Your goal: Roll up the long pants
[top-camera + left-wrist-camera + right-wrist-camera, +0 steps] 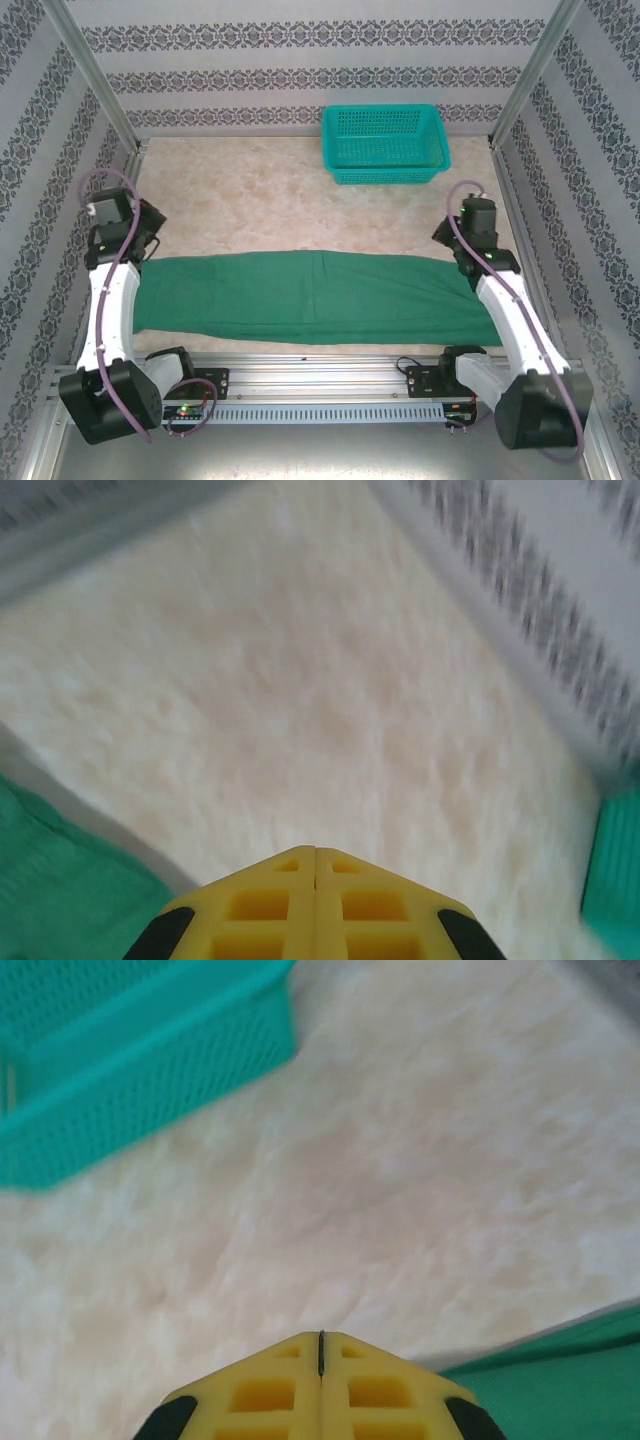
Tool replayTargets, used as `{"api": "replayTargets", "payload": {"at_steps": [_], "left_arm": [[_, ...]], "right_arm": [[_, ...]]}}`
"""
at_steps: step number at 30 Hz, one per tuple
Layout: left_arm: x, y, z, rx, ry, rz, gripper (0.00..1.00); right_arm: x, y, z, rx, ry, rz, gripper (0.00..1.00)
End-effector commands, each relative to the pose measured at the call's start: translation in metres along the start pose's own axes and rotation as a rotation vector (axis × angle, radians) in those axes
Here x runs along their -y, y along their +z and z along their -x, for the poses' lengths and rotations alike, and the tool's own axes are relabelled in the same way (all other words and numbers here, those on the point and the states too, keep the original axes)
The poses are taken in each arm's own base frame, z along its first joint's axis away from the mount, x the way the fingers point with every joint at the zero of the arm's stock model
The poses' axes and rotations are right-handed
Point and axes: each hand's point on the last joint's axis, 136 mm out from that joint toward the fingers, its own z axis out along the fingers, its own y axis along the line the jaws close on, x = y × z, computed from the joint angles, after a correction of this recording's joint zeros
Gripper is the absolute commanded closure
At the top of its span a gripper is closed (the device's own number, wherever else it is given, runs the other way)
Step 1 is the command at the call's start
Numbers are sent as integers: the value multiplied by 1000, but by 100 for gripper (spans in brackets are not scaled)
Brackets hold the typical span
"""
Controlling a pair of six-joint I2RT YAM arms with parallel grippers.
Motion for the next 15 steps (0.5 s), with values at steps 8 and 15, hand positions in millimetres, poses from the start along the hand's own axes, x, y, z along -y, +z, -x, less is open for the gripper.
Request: {"api": "replayTargets", "payload": {"at_steps": [8, 15], "left_arm": [[17, 8, -185, -655, 357, -69, 100], [-1, 24, -235, -800, 324, -43, 100]], "right_arm": [[-57, 14, -118, -616, -132, 160, 100], [-49, 20, -136, -708, -113, 103, 100]]}}
